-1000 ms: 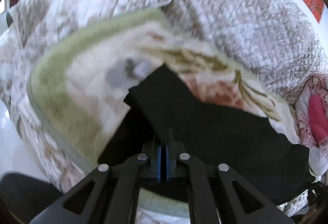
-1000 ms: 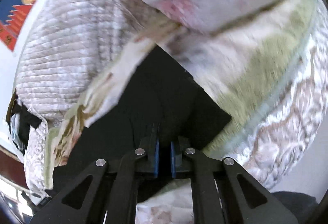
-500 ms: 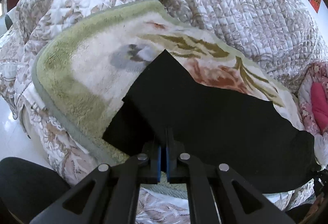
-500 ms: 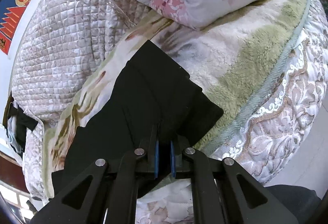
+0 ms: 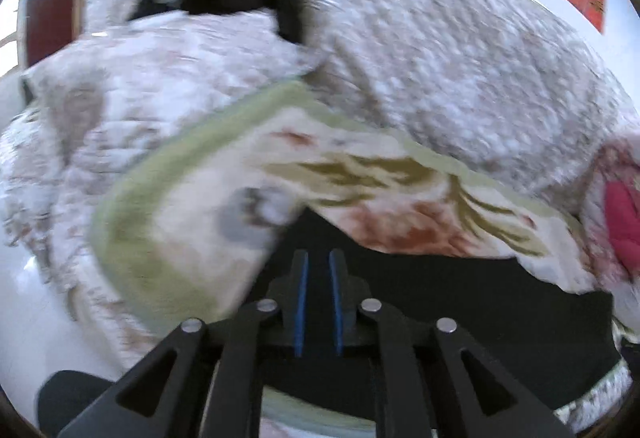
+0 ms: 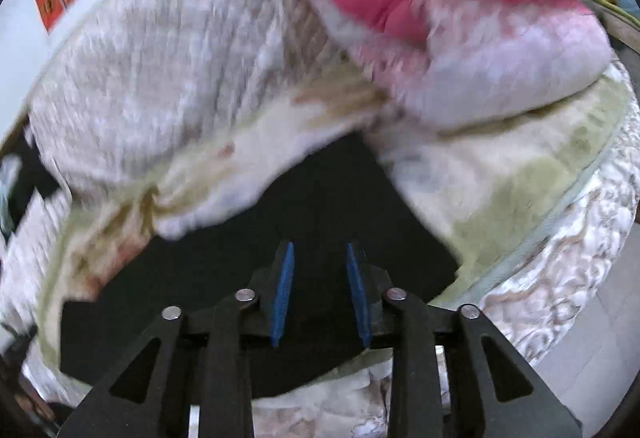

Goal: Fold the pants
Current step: 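Lower the folded pants with both grippers and open them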

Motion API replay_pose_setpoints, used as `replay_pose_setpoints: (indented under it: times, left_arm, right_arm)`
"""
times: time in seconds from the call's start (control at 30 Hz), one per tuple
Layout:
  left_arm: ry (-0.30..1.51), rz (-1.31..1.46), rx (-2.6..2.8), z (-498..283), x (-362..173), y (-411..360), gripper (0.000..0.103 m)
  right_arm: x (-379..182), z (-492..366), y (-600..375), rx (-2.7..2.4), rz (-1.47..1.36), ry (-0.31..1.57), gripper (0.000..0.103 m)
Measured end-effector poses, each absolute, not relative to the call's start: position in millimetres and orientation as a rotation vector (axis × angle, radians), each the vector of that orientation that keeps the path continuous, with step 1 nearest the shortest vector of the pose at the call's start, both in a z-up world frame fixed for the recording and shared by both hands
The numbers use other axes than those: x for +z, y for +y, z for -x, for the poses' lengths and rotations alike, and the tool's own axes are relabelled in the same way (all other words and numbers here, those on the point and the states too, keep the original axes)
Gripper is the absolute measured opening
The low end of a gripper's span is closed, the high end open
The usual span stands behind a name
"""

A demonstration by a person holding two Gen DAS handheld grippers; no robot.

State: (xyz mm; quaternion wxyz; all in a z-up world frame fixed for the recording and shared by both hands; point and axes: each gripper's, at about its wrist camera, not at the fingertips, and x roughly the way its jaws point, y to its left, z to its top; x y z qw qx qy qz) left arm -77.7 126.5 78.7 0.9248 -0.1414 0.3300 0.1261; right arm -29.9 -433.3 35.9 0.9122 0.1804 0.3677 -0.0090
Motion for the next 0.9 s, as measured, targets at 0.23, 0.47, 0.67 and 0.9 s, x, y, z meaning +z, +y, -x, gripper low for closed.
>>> replay_pose_setpoints:
  times: [0.23,0.47,0.67,0.9]
  left_arm:
    - [0.796,0.219,0.094,33,55,90,0.019]
    - [0.884,0.177,-0.024,-23,28,77,0.02]
    - [0.884,0.304,0.156,-36,4,135,0.015]
    - [0.795,0.316,0.234,-18,18,153,0.015]
  right_arm:
    - [32,18,-426,-0.022,-0.332,0.756,0.033]
    - [31,-57,-402,0.063,-0.247,0.789,0.033]
    - [16,-61,-433,-0.03,-0.355,0.763,0.028]
    - [15,-60,-454,-0.13,-0.352,0.755,0.03]
